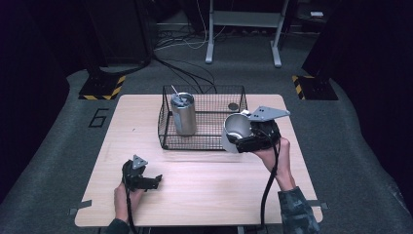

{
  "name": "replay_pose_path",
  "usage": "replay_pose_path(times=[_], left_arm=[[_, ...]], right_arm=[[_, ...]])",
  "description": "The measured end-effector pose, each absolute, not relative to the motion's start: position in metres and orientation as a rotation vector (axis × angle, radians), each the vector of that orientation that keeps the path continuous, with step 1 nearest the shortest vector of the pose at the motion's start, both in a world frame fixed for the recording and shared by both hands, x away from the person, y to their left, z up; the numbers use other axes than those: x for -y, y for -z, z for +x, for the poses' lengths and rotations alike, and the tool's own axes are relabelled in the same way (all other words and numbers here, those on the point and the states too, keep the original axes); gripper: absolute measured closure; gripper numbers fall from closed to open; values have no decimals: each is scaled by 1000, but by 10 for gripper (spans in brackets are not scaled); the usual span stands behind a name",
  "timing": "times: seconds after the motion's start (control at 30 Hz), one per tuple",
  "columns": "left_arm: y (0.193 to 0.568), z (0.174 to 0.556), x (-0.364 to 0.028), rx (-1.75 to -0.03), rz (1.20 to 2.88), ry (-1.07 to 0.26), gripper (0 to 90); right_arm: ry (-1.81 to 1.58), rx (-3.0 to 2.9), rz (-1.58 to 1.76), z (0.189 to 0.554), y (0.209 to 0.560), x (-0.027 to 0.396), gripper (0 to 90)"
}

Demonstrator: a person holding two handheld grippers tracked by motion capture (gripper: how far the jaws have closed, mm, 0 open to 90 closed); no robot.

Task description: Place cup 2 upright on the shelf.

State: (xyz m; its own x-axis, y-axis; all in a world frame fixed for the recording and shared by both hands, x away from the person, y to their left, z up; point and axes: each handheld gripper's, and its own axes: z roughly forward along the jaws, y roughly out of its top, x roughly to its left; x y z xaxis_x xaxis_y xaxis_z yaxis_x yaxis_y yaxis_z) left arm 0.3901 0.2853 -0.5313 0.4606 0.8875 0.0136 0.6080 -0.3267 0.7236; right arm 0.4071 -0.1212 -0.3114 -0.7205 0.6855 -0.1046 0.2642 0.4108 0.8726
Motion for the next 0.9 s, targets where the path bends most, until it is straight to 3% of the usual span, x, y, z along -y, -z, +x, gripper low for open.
replay_pose_path(times=[0.9], left_arm=[[531, 390, -286, -1230, 2079, -545, 7]], right_arm=[[-1239, -2233, 818, 455, 300, 97, 57]])
